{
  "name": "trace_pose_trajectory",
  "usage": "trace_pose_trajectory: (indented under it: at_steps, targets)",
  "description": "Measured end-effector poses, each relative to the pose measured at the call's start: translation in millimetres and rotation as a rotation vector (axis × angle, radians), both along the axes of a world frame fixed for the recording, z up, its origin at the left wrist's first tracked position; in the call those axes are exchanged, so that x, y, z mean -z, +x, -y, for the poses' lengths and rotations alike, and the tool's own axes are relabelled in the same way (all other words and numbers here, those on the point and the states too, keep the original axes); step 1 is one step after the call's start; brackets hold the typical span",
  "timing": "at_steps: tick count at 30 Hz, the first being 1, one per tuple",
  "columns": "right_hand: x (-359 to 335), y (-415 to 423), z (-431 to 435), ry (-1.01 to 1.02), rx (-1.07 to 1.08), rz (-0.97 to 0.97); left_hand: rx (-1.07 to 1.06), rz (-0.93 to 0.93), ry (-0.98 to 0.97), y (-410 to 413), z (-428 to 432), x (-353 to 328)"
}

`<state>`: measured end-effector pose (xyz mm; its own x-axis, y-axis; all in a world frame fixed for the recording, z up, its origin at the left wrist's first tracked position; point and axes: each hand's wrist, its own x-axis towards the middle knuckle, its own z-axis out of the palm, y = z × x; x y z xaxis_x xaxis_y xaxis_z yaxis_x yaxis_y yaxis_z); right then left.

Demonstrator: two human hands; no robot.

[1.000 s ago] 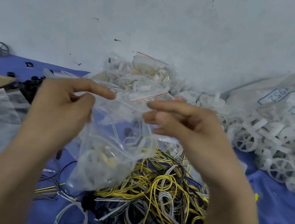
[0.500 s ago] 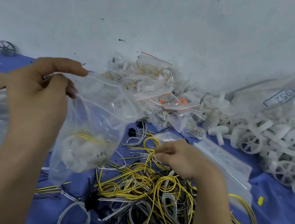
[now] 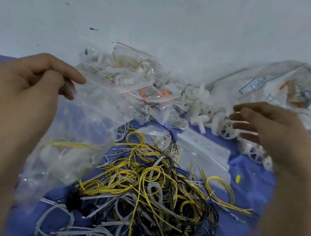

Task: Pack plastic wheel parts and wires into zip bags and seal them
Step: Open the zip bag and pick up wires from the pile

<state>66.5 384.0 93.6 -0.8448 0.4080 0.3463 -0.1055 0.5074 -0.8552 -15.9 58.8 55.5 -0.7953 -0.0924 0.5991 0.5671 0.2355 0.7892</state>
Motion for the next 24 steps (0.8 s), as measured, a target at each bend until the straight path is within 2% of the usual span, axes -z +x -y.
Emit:
trace_pose_trajectory:
  at_steps: [2,4,6,7,13,19,22,24]
  targets:
    - [-8,0,0,0.318,-0.048,0.227,0.059,0.0,-0.024,14,-12,-5]
    - [-2,9,12,0.62,-0.268,0.41,0.092,0.012,-0.046,24,-19,-9]
    - [24,24,22,0.709,-0.515,0.56,0.126,0.027,-0.082,26,-20,-11]
    - [37,31,24,0.722,-0.568,0.594,0.154,0.032,-0.113,25,-20,-11]
    - [93,58,15,0.874,-0.555,0.538,0.287,-0.078,-0.37,22,-19,-4]
    - [120,63,10,1.002,-0.537,0.421,0.087,-0.241,-0.538,24,-18,-6]
    - [116,61,11,0.988,-0.529,0.324,0.019,-0.203,-0.529,25,-14,-7]
    - [103,59,12,0.875,-0.494,0.295,0.017,-0.1,-0.461,22,-9,-7]
